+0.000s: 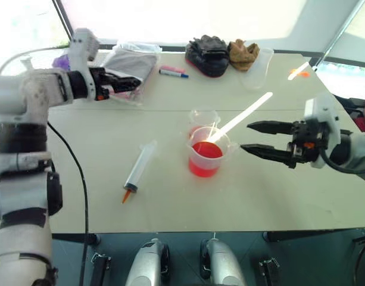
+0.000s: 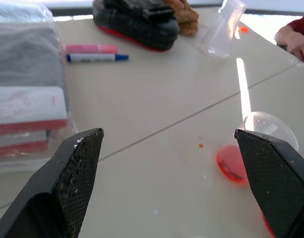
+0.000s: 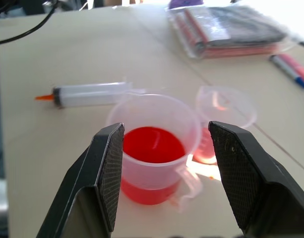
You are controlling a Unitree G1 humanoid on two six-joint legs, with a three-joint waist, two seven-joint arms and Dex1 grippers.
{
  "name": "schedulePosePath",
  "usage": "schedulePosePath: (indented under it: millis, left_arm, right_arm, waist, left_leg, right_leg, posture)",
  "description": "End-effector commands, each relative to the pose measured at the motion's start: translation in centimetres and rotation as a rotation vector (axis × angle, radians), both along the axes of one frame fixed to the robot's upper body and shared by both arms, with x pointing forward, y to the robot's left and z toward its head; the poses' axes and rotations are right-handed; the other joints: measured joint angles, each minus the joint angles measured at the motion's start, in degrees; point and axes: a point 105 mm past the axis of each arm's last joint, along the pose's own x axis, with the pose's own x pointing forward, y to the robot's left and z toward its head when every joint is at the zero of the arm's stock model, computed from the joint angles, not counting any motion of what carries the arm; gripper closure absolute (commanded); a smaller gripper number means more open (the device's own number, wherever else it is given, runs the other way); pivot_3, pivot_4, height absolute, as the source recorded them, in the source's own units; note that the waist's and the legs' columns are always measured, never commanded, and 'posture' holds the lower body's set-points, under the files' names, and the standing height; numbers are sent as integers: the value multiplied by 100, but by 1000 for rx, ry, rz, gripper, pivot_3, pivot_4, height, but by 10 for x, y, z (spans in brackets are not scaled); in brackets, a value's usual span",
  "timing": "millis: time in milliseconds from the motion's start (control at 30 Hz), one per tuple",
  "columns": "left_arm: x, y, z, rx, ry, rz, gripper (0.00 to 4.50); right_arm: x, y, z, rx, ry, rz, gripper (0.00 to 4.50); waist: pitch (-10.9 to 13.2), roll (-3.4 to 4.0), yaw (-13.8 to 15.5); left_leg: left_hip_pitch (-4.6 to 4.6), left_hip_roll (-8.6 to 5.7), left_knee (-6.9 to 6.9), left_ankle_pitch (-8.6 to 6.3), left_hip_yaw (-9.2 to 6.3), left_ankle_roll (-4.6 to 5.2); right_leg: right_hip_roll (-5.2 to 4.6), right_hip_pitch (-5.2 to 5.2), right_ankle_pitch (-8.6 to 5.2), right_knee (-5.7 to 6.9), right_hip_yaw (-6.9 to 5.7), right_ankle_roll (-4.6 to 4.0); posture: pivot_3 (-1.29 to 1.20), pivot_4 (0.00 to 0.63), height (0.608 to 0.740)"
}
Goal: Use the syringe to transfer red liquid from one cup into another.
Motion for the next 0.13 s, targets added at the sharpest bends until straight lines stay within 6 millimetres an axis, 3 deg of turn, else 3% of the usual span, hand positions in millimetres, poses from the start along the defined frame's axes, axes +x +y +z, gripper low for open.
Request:
schedulePosePath:
  millis: [33,133]
  left_arm:
    - [-32,7,0,88,-125,-12,14]
    - [-62,14,-20,59,-83,0,14]
  right_arm:
    - [9,-23,14,80,-98,-140,1682]
    - [16,-44,18,174,-135,-258,1682]
  waist:
    - [0,0,-46]
    - [1,-2,-50]
  left_leg:
    - [0,0,0,1,0,-2]
    - [2,1,-1,3,-1,-3]
  right_leg:
    - [1,0,3,2,-1,5]
    - [3,4,3,3,-3,4]
  posture:
    - [0,150,740]
    - [0,150,740]
